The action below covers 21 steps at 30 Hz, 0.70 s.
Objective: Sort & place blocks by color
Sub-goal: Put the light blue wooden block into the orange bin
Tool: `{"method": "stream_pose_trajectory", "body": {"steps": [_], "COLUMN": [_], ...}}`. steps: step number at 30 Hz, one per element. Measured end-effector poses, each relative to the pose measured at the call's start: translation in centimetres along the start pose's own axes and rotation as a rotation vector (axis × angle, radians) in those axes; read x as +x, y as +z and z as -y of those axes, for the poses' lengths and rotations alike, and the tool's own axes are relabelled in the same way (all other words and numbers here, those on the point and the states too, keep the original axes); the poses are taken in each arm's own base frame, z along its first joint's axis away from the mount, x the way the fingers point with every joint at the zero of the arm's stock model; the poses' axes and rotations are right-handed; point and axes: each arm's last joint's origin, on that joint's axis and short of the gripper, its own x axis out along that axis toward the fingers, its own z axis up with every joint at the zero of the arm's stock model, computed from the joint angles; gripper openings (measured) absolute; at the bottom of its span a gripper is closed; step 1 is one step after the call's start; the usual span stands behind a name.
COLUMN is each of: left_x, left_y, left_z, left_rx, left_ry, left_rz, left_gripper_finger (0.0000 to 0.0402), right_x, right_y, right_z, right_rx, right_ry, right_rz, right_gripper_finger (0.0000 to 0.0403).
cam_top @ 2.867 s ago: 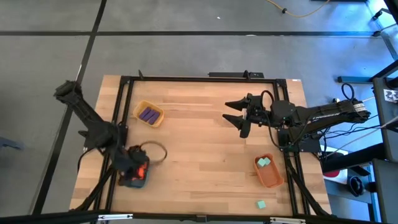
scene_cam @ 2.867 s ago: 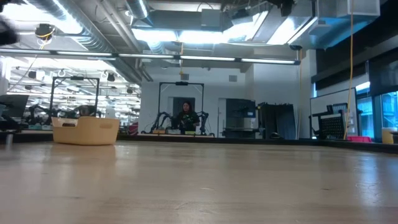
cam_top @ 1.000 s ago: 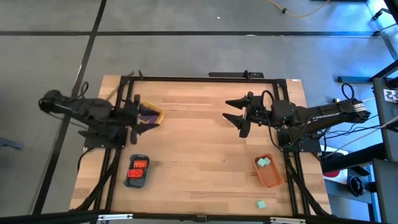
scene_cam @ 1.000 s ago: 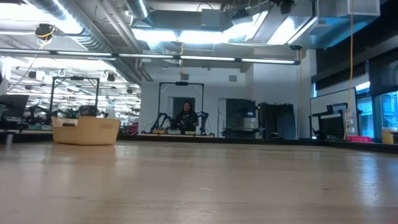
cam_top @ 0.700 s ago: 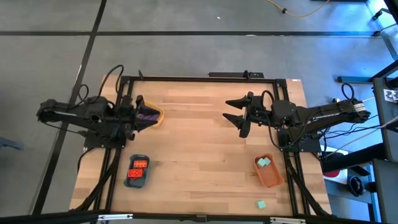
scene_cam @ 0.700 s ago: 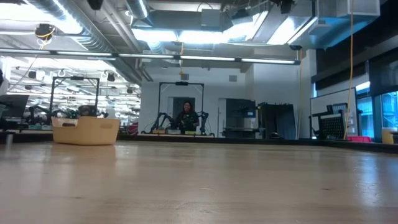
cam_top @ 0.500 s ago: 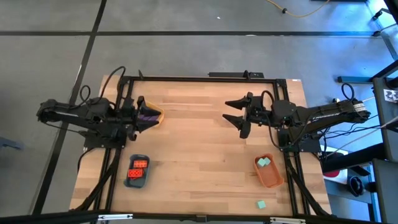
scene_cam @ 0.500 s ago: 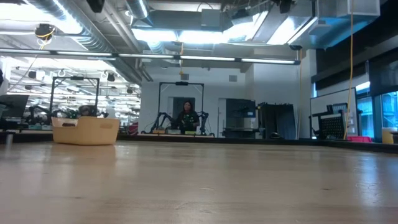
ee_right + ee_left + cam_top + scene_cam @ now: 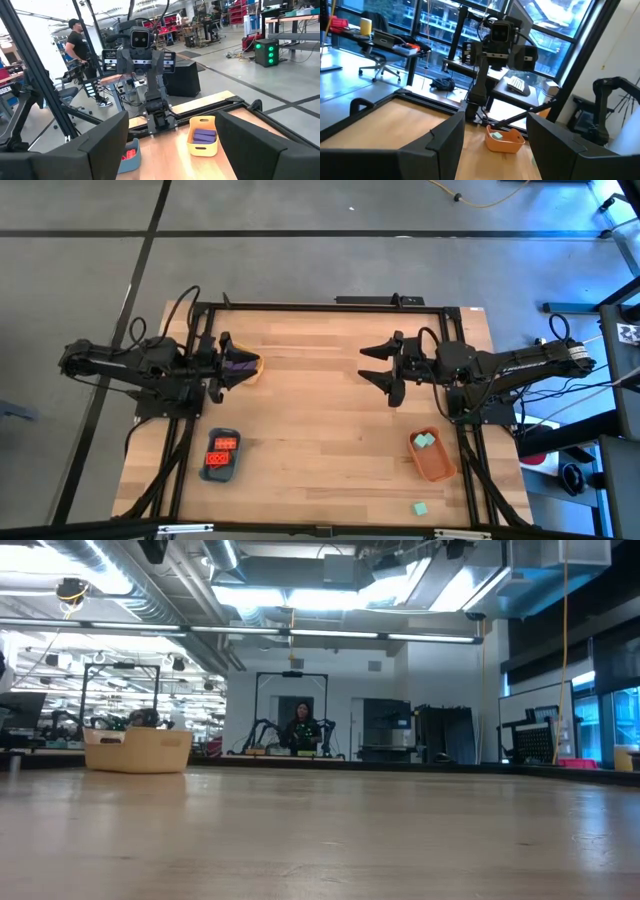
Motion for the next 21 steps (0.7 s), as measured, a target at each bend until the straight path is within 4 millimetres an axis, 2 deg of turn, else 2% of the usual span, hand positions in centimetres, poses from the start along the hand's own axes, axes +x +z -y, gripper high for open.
{"method": "stream_pose_trajectory", "body": {"steps": [21], "left_x": [0.00], "left_y": [0.23], "left_z": [0.07], "left_rx": [-0.058], "left_ry": [-0.007], "left_rz": [0.023], "left_gripper_finger": [0.0204], "right_x": [0.00], "right_y": [0.04], "right_z": [-0.06], "right_rx": [0.055], "right_ry": [0.016], "right_rz": [0.000], "right_gripper_finger": [0.0300]}}
